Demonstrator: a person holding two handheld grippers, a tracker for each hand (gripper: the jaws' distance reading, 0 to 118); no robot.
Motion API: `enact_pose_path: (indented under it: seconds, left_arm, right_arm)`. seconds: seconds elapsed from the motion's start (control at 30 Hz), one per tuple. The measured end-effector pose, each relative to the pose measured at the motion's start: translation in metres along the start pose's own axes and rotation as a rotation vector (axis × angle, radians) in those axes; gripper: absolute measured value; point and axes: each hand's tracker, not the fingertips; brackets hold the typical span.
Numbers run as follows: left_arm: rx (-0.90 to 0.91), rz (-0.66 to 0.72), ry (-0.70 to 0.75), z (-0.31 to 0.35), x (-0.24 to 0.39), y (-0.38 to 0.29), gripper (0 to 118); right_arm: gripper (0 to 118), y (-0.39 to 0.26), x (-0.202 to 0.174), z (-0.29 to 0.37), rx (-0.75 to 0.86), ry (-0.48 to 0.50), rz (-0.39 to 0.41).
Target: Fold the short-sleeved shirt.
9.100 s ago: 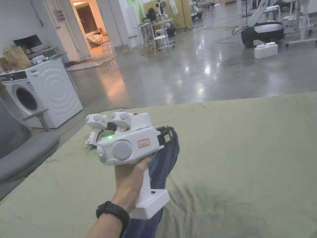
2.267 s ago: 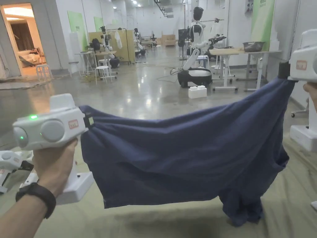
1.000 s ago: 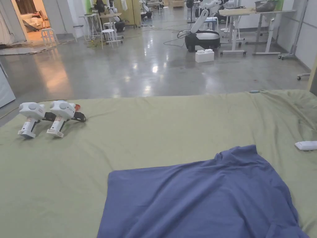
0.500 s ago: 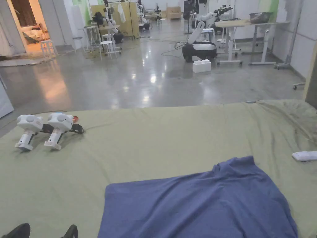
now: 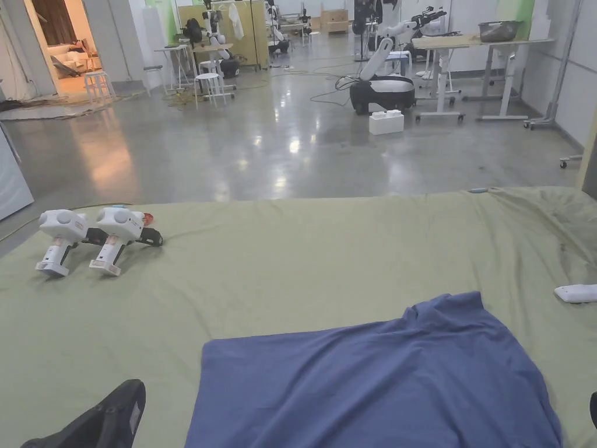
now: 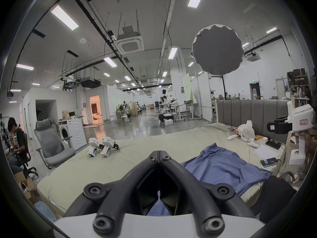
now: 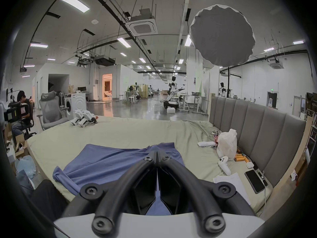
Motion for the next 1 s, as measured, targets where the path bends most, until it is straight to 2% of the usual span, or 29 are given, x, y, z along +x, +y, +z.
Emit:
enact_pose_path:
  seconds: [0.2,0.37,0.5,0.53,0.63,0.67,0.8,0.87,0.9,0.93,0.97,1.0]
  left_arm:
    - [-0.058,0.054,0.003,-0.01,-0.014,-0.008,0]
    - [-0.275,0.201,-0.018,-0.049,-0.055,-0.052,0]
    - [-0.453,0.287,-0.037,-0.083,-0.075,-0.1,0]
    - [-0.495,0.272,-0.02,-0.091,-0.076,-0.114,10]
    - [-0.668,0.251,-0.066,-0.114,-0.073,-0.148,51]
    - [-0.71,0.272,-0.084,-0.121,-0.072,-0.16,53]
    - [-0.81,0.259,-0.061,-0.143,-0.068,-0.187,52]
    - [-0.829,0.285,-0.056,-0.149,-0.07,-0.194,48]
    - [-0.862,0.304,-0.046,-0.152,-0.07,-0.197,39]
    - [-0.865,0.314,-0.054,-0.154,-0.07,-0.199,21]
    - [-0.864,0.323,-0.074,-0.155,-0.07,-0.201,10]
    - [-0.873,0.324,-0.086,-0.155,-0.067,-0.202,6]
  right_arm:
    - [0,0.0,0.001,0.0,0.009,0.004,-0.025]
    - [0,0.0,-0.001,-0.004,0.004,0.001,-0.012]
    - [0,-0.007,0.001,-0.009,-0.01,-0.005,-0.043]
    - [0,-0.009,0.0,-0.011,-0.017,-0.007,-0.053]
    - [0,-0.015,-0.002,-0.015,-0.048,0.006,-0.06]
    - [0,-0.017,-0.002,-0.017,-0.061,0.009,-0.058]
    - [0,-0.026,0.0,-0.022,-0.107,0.013,-0.061]
    - [0,-0.031,0.003,-0.022,-0.125,0.006,-0.067]
    - [0,-0.033,0.005,-0.021,-0.131,0.0,-0.07]
    - [0,-0.035,0.008,-0.02,-0.144,-0.009,-0.072]
    - [0,-0.037,0.011,-0.019,-0.153,-0.017,-0.072]
    - [0,-0.039,0.013,-0.017,-0.156,-0.028,-0.072]
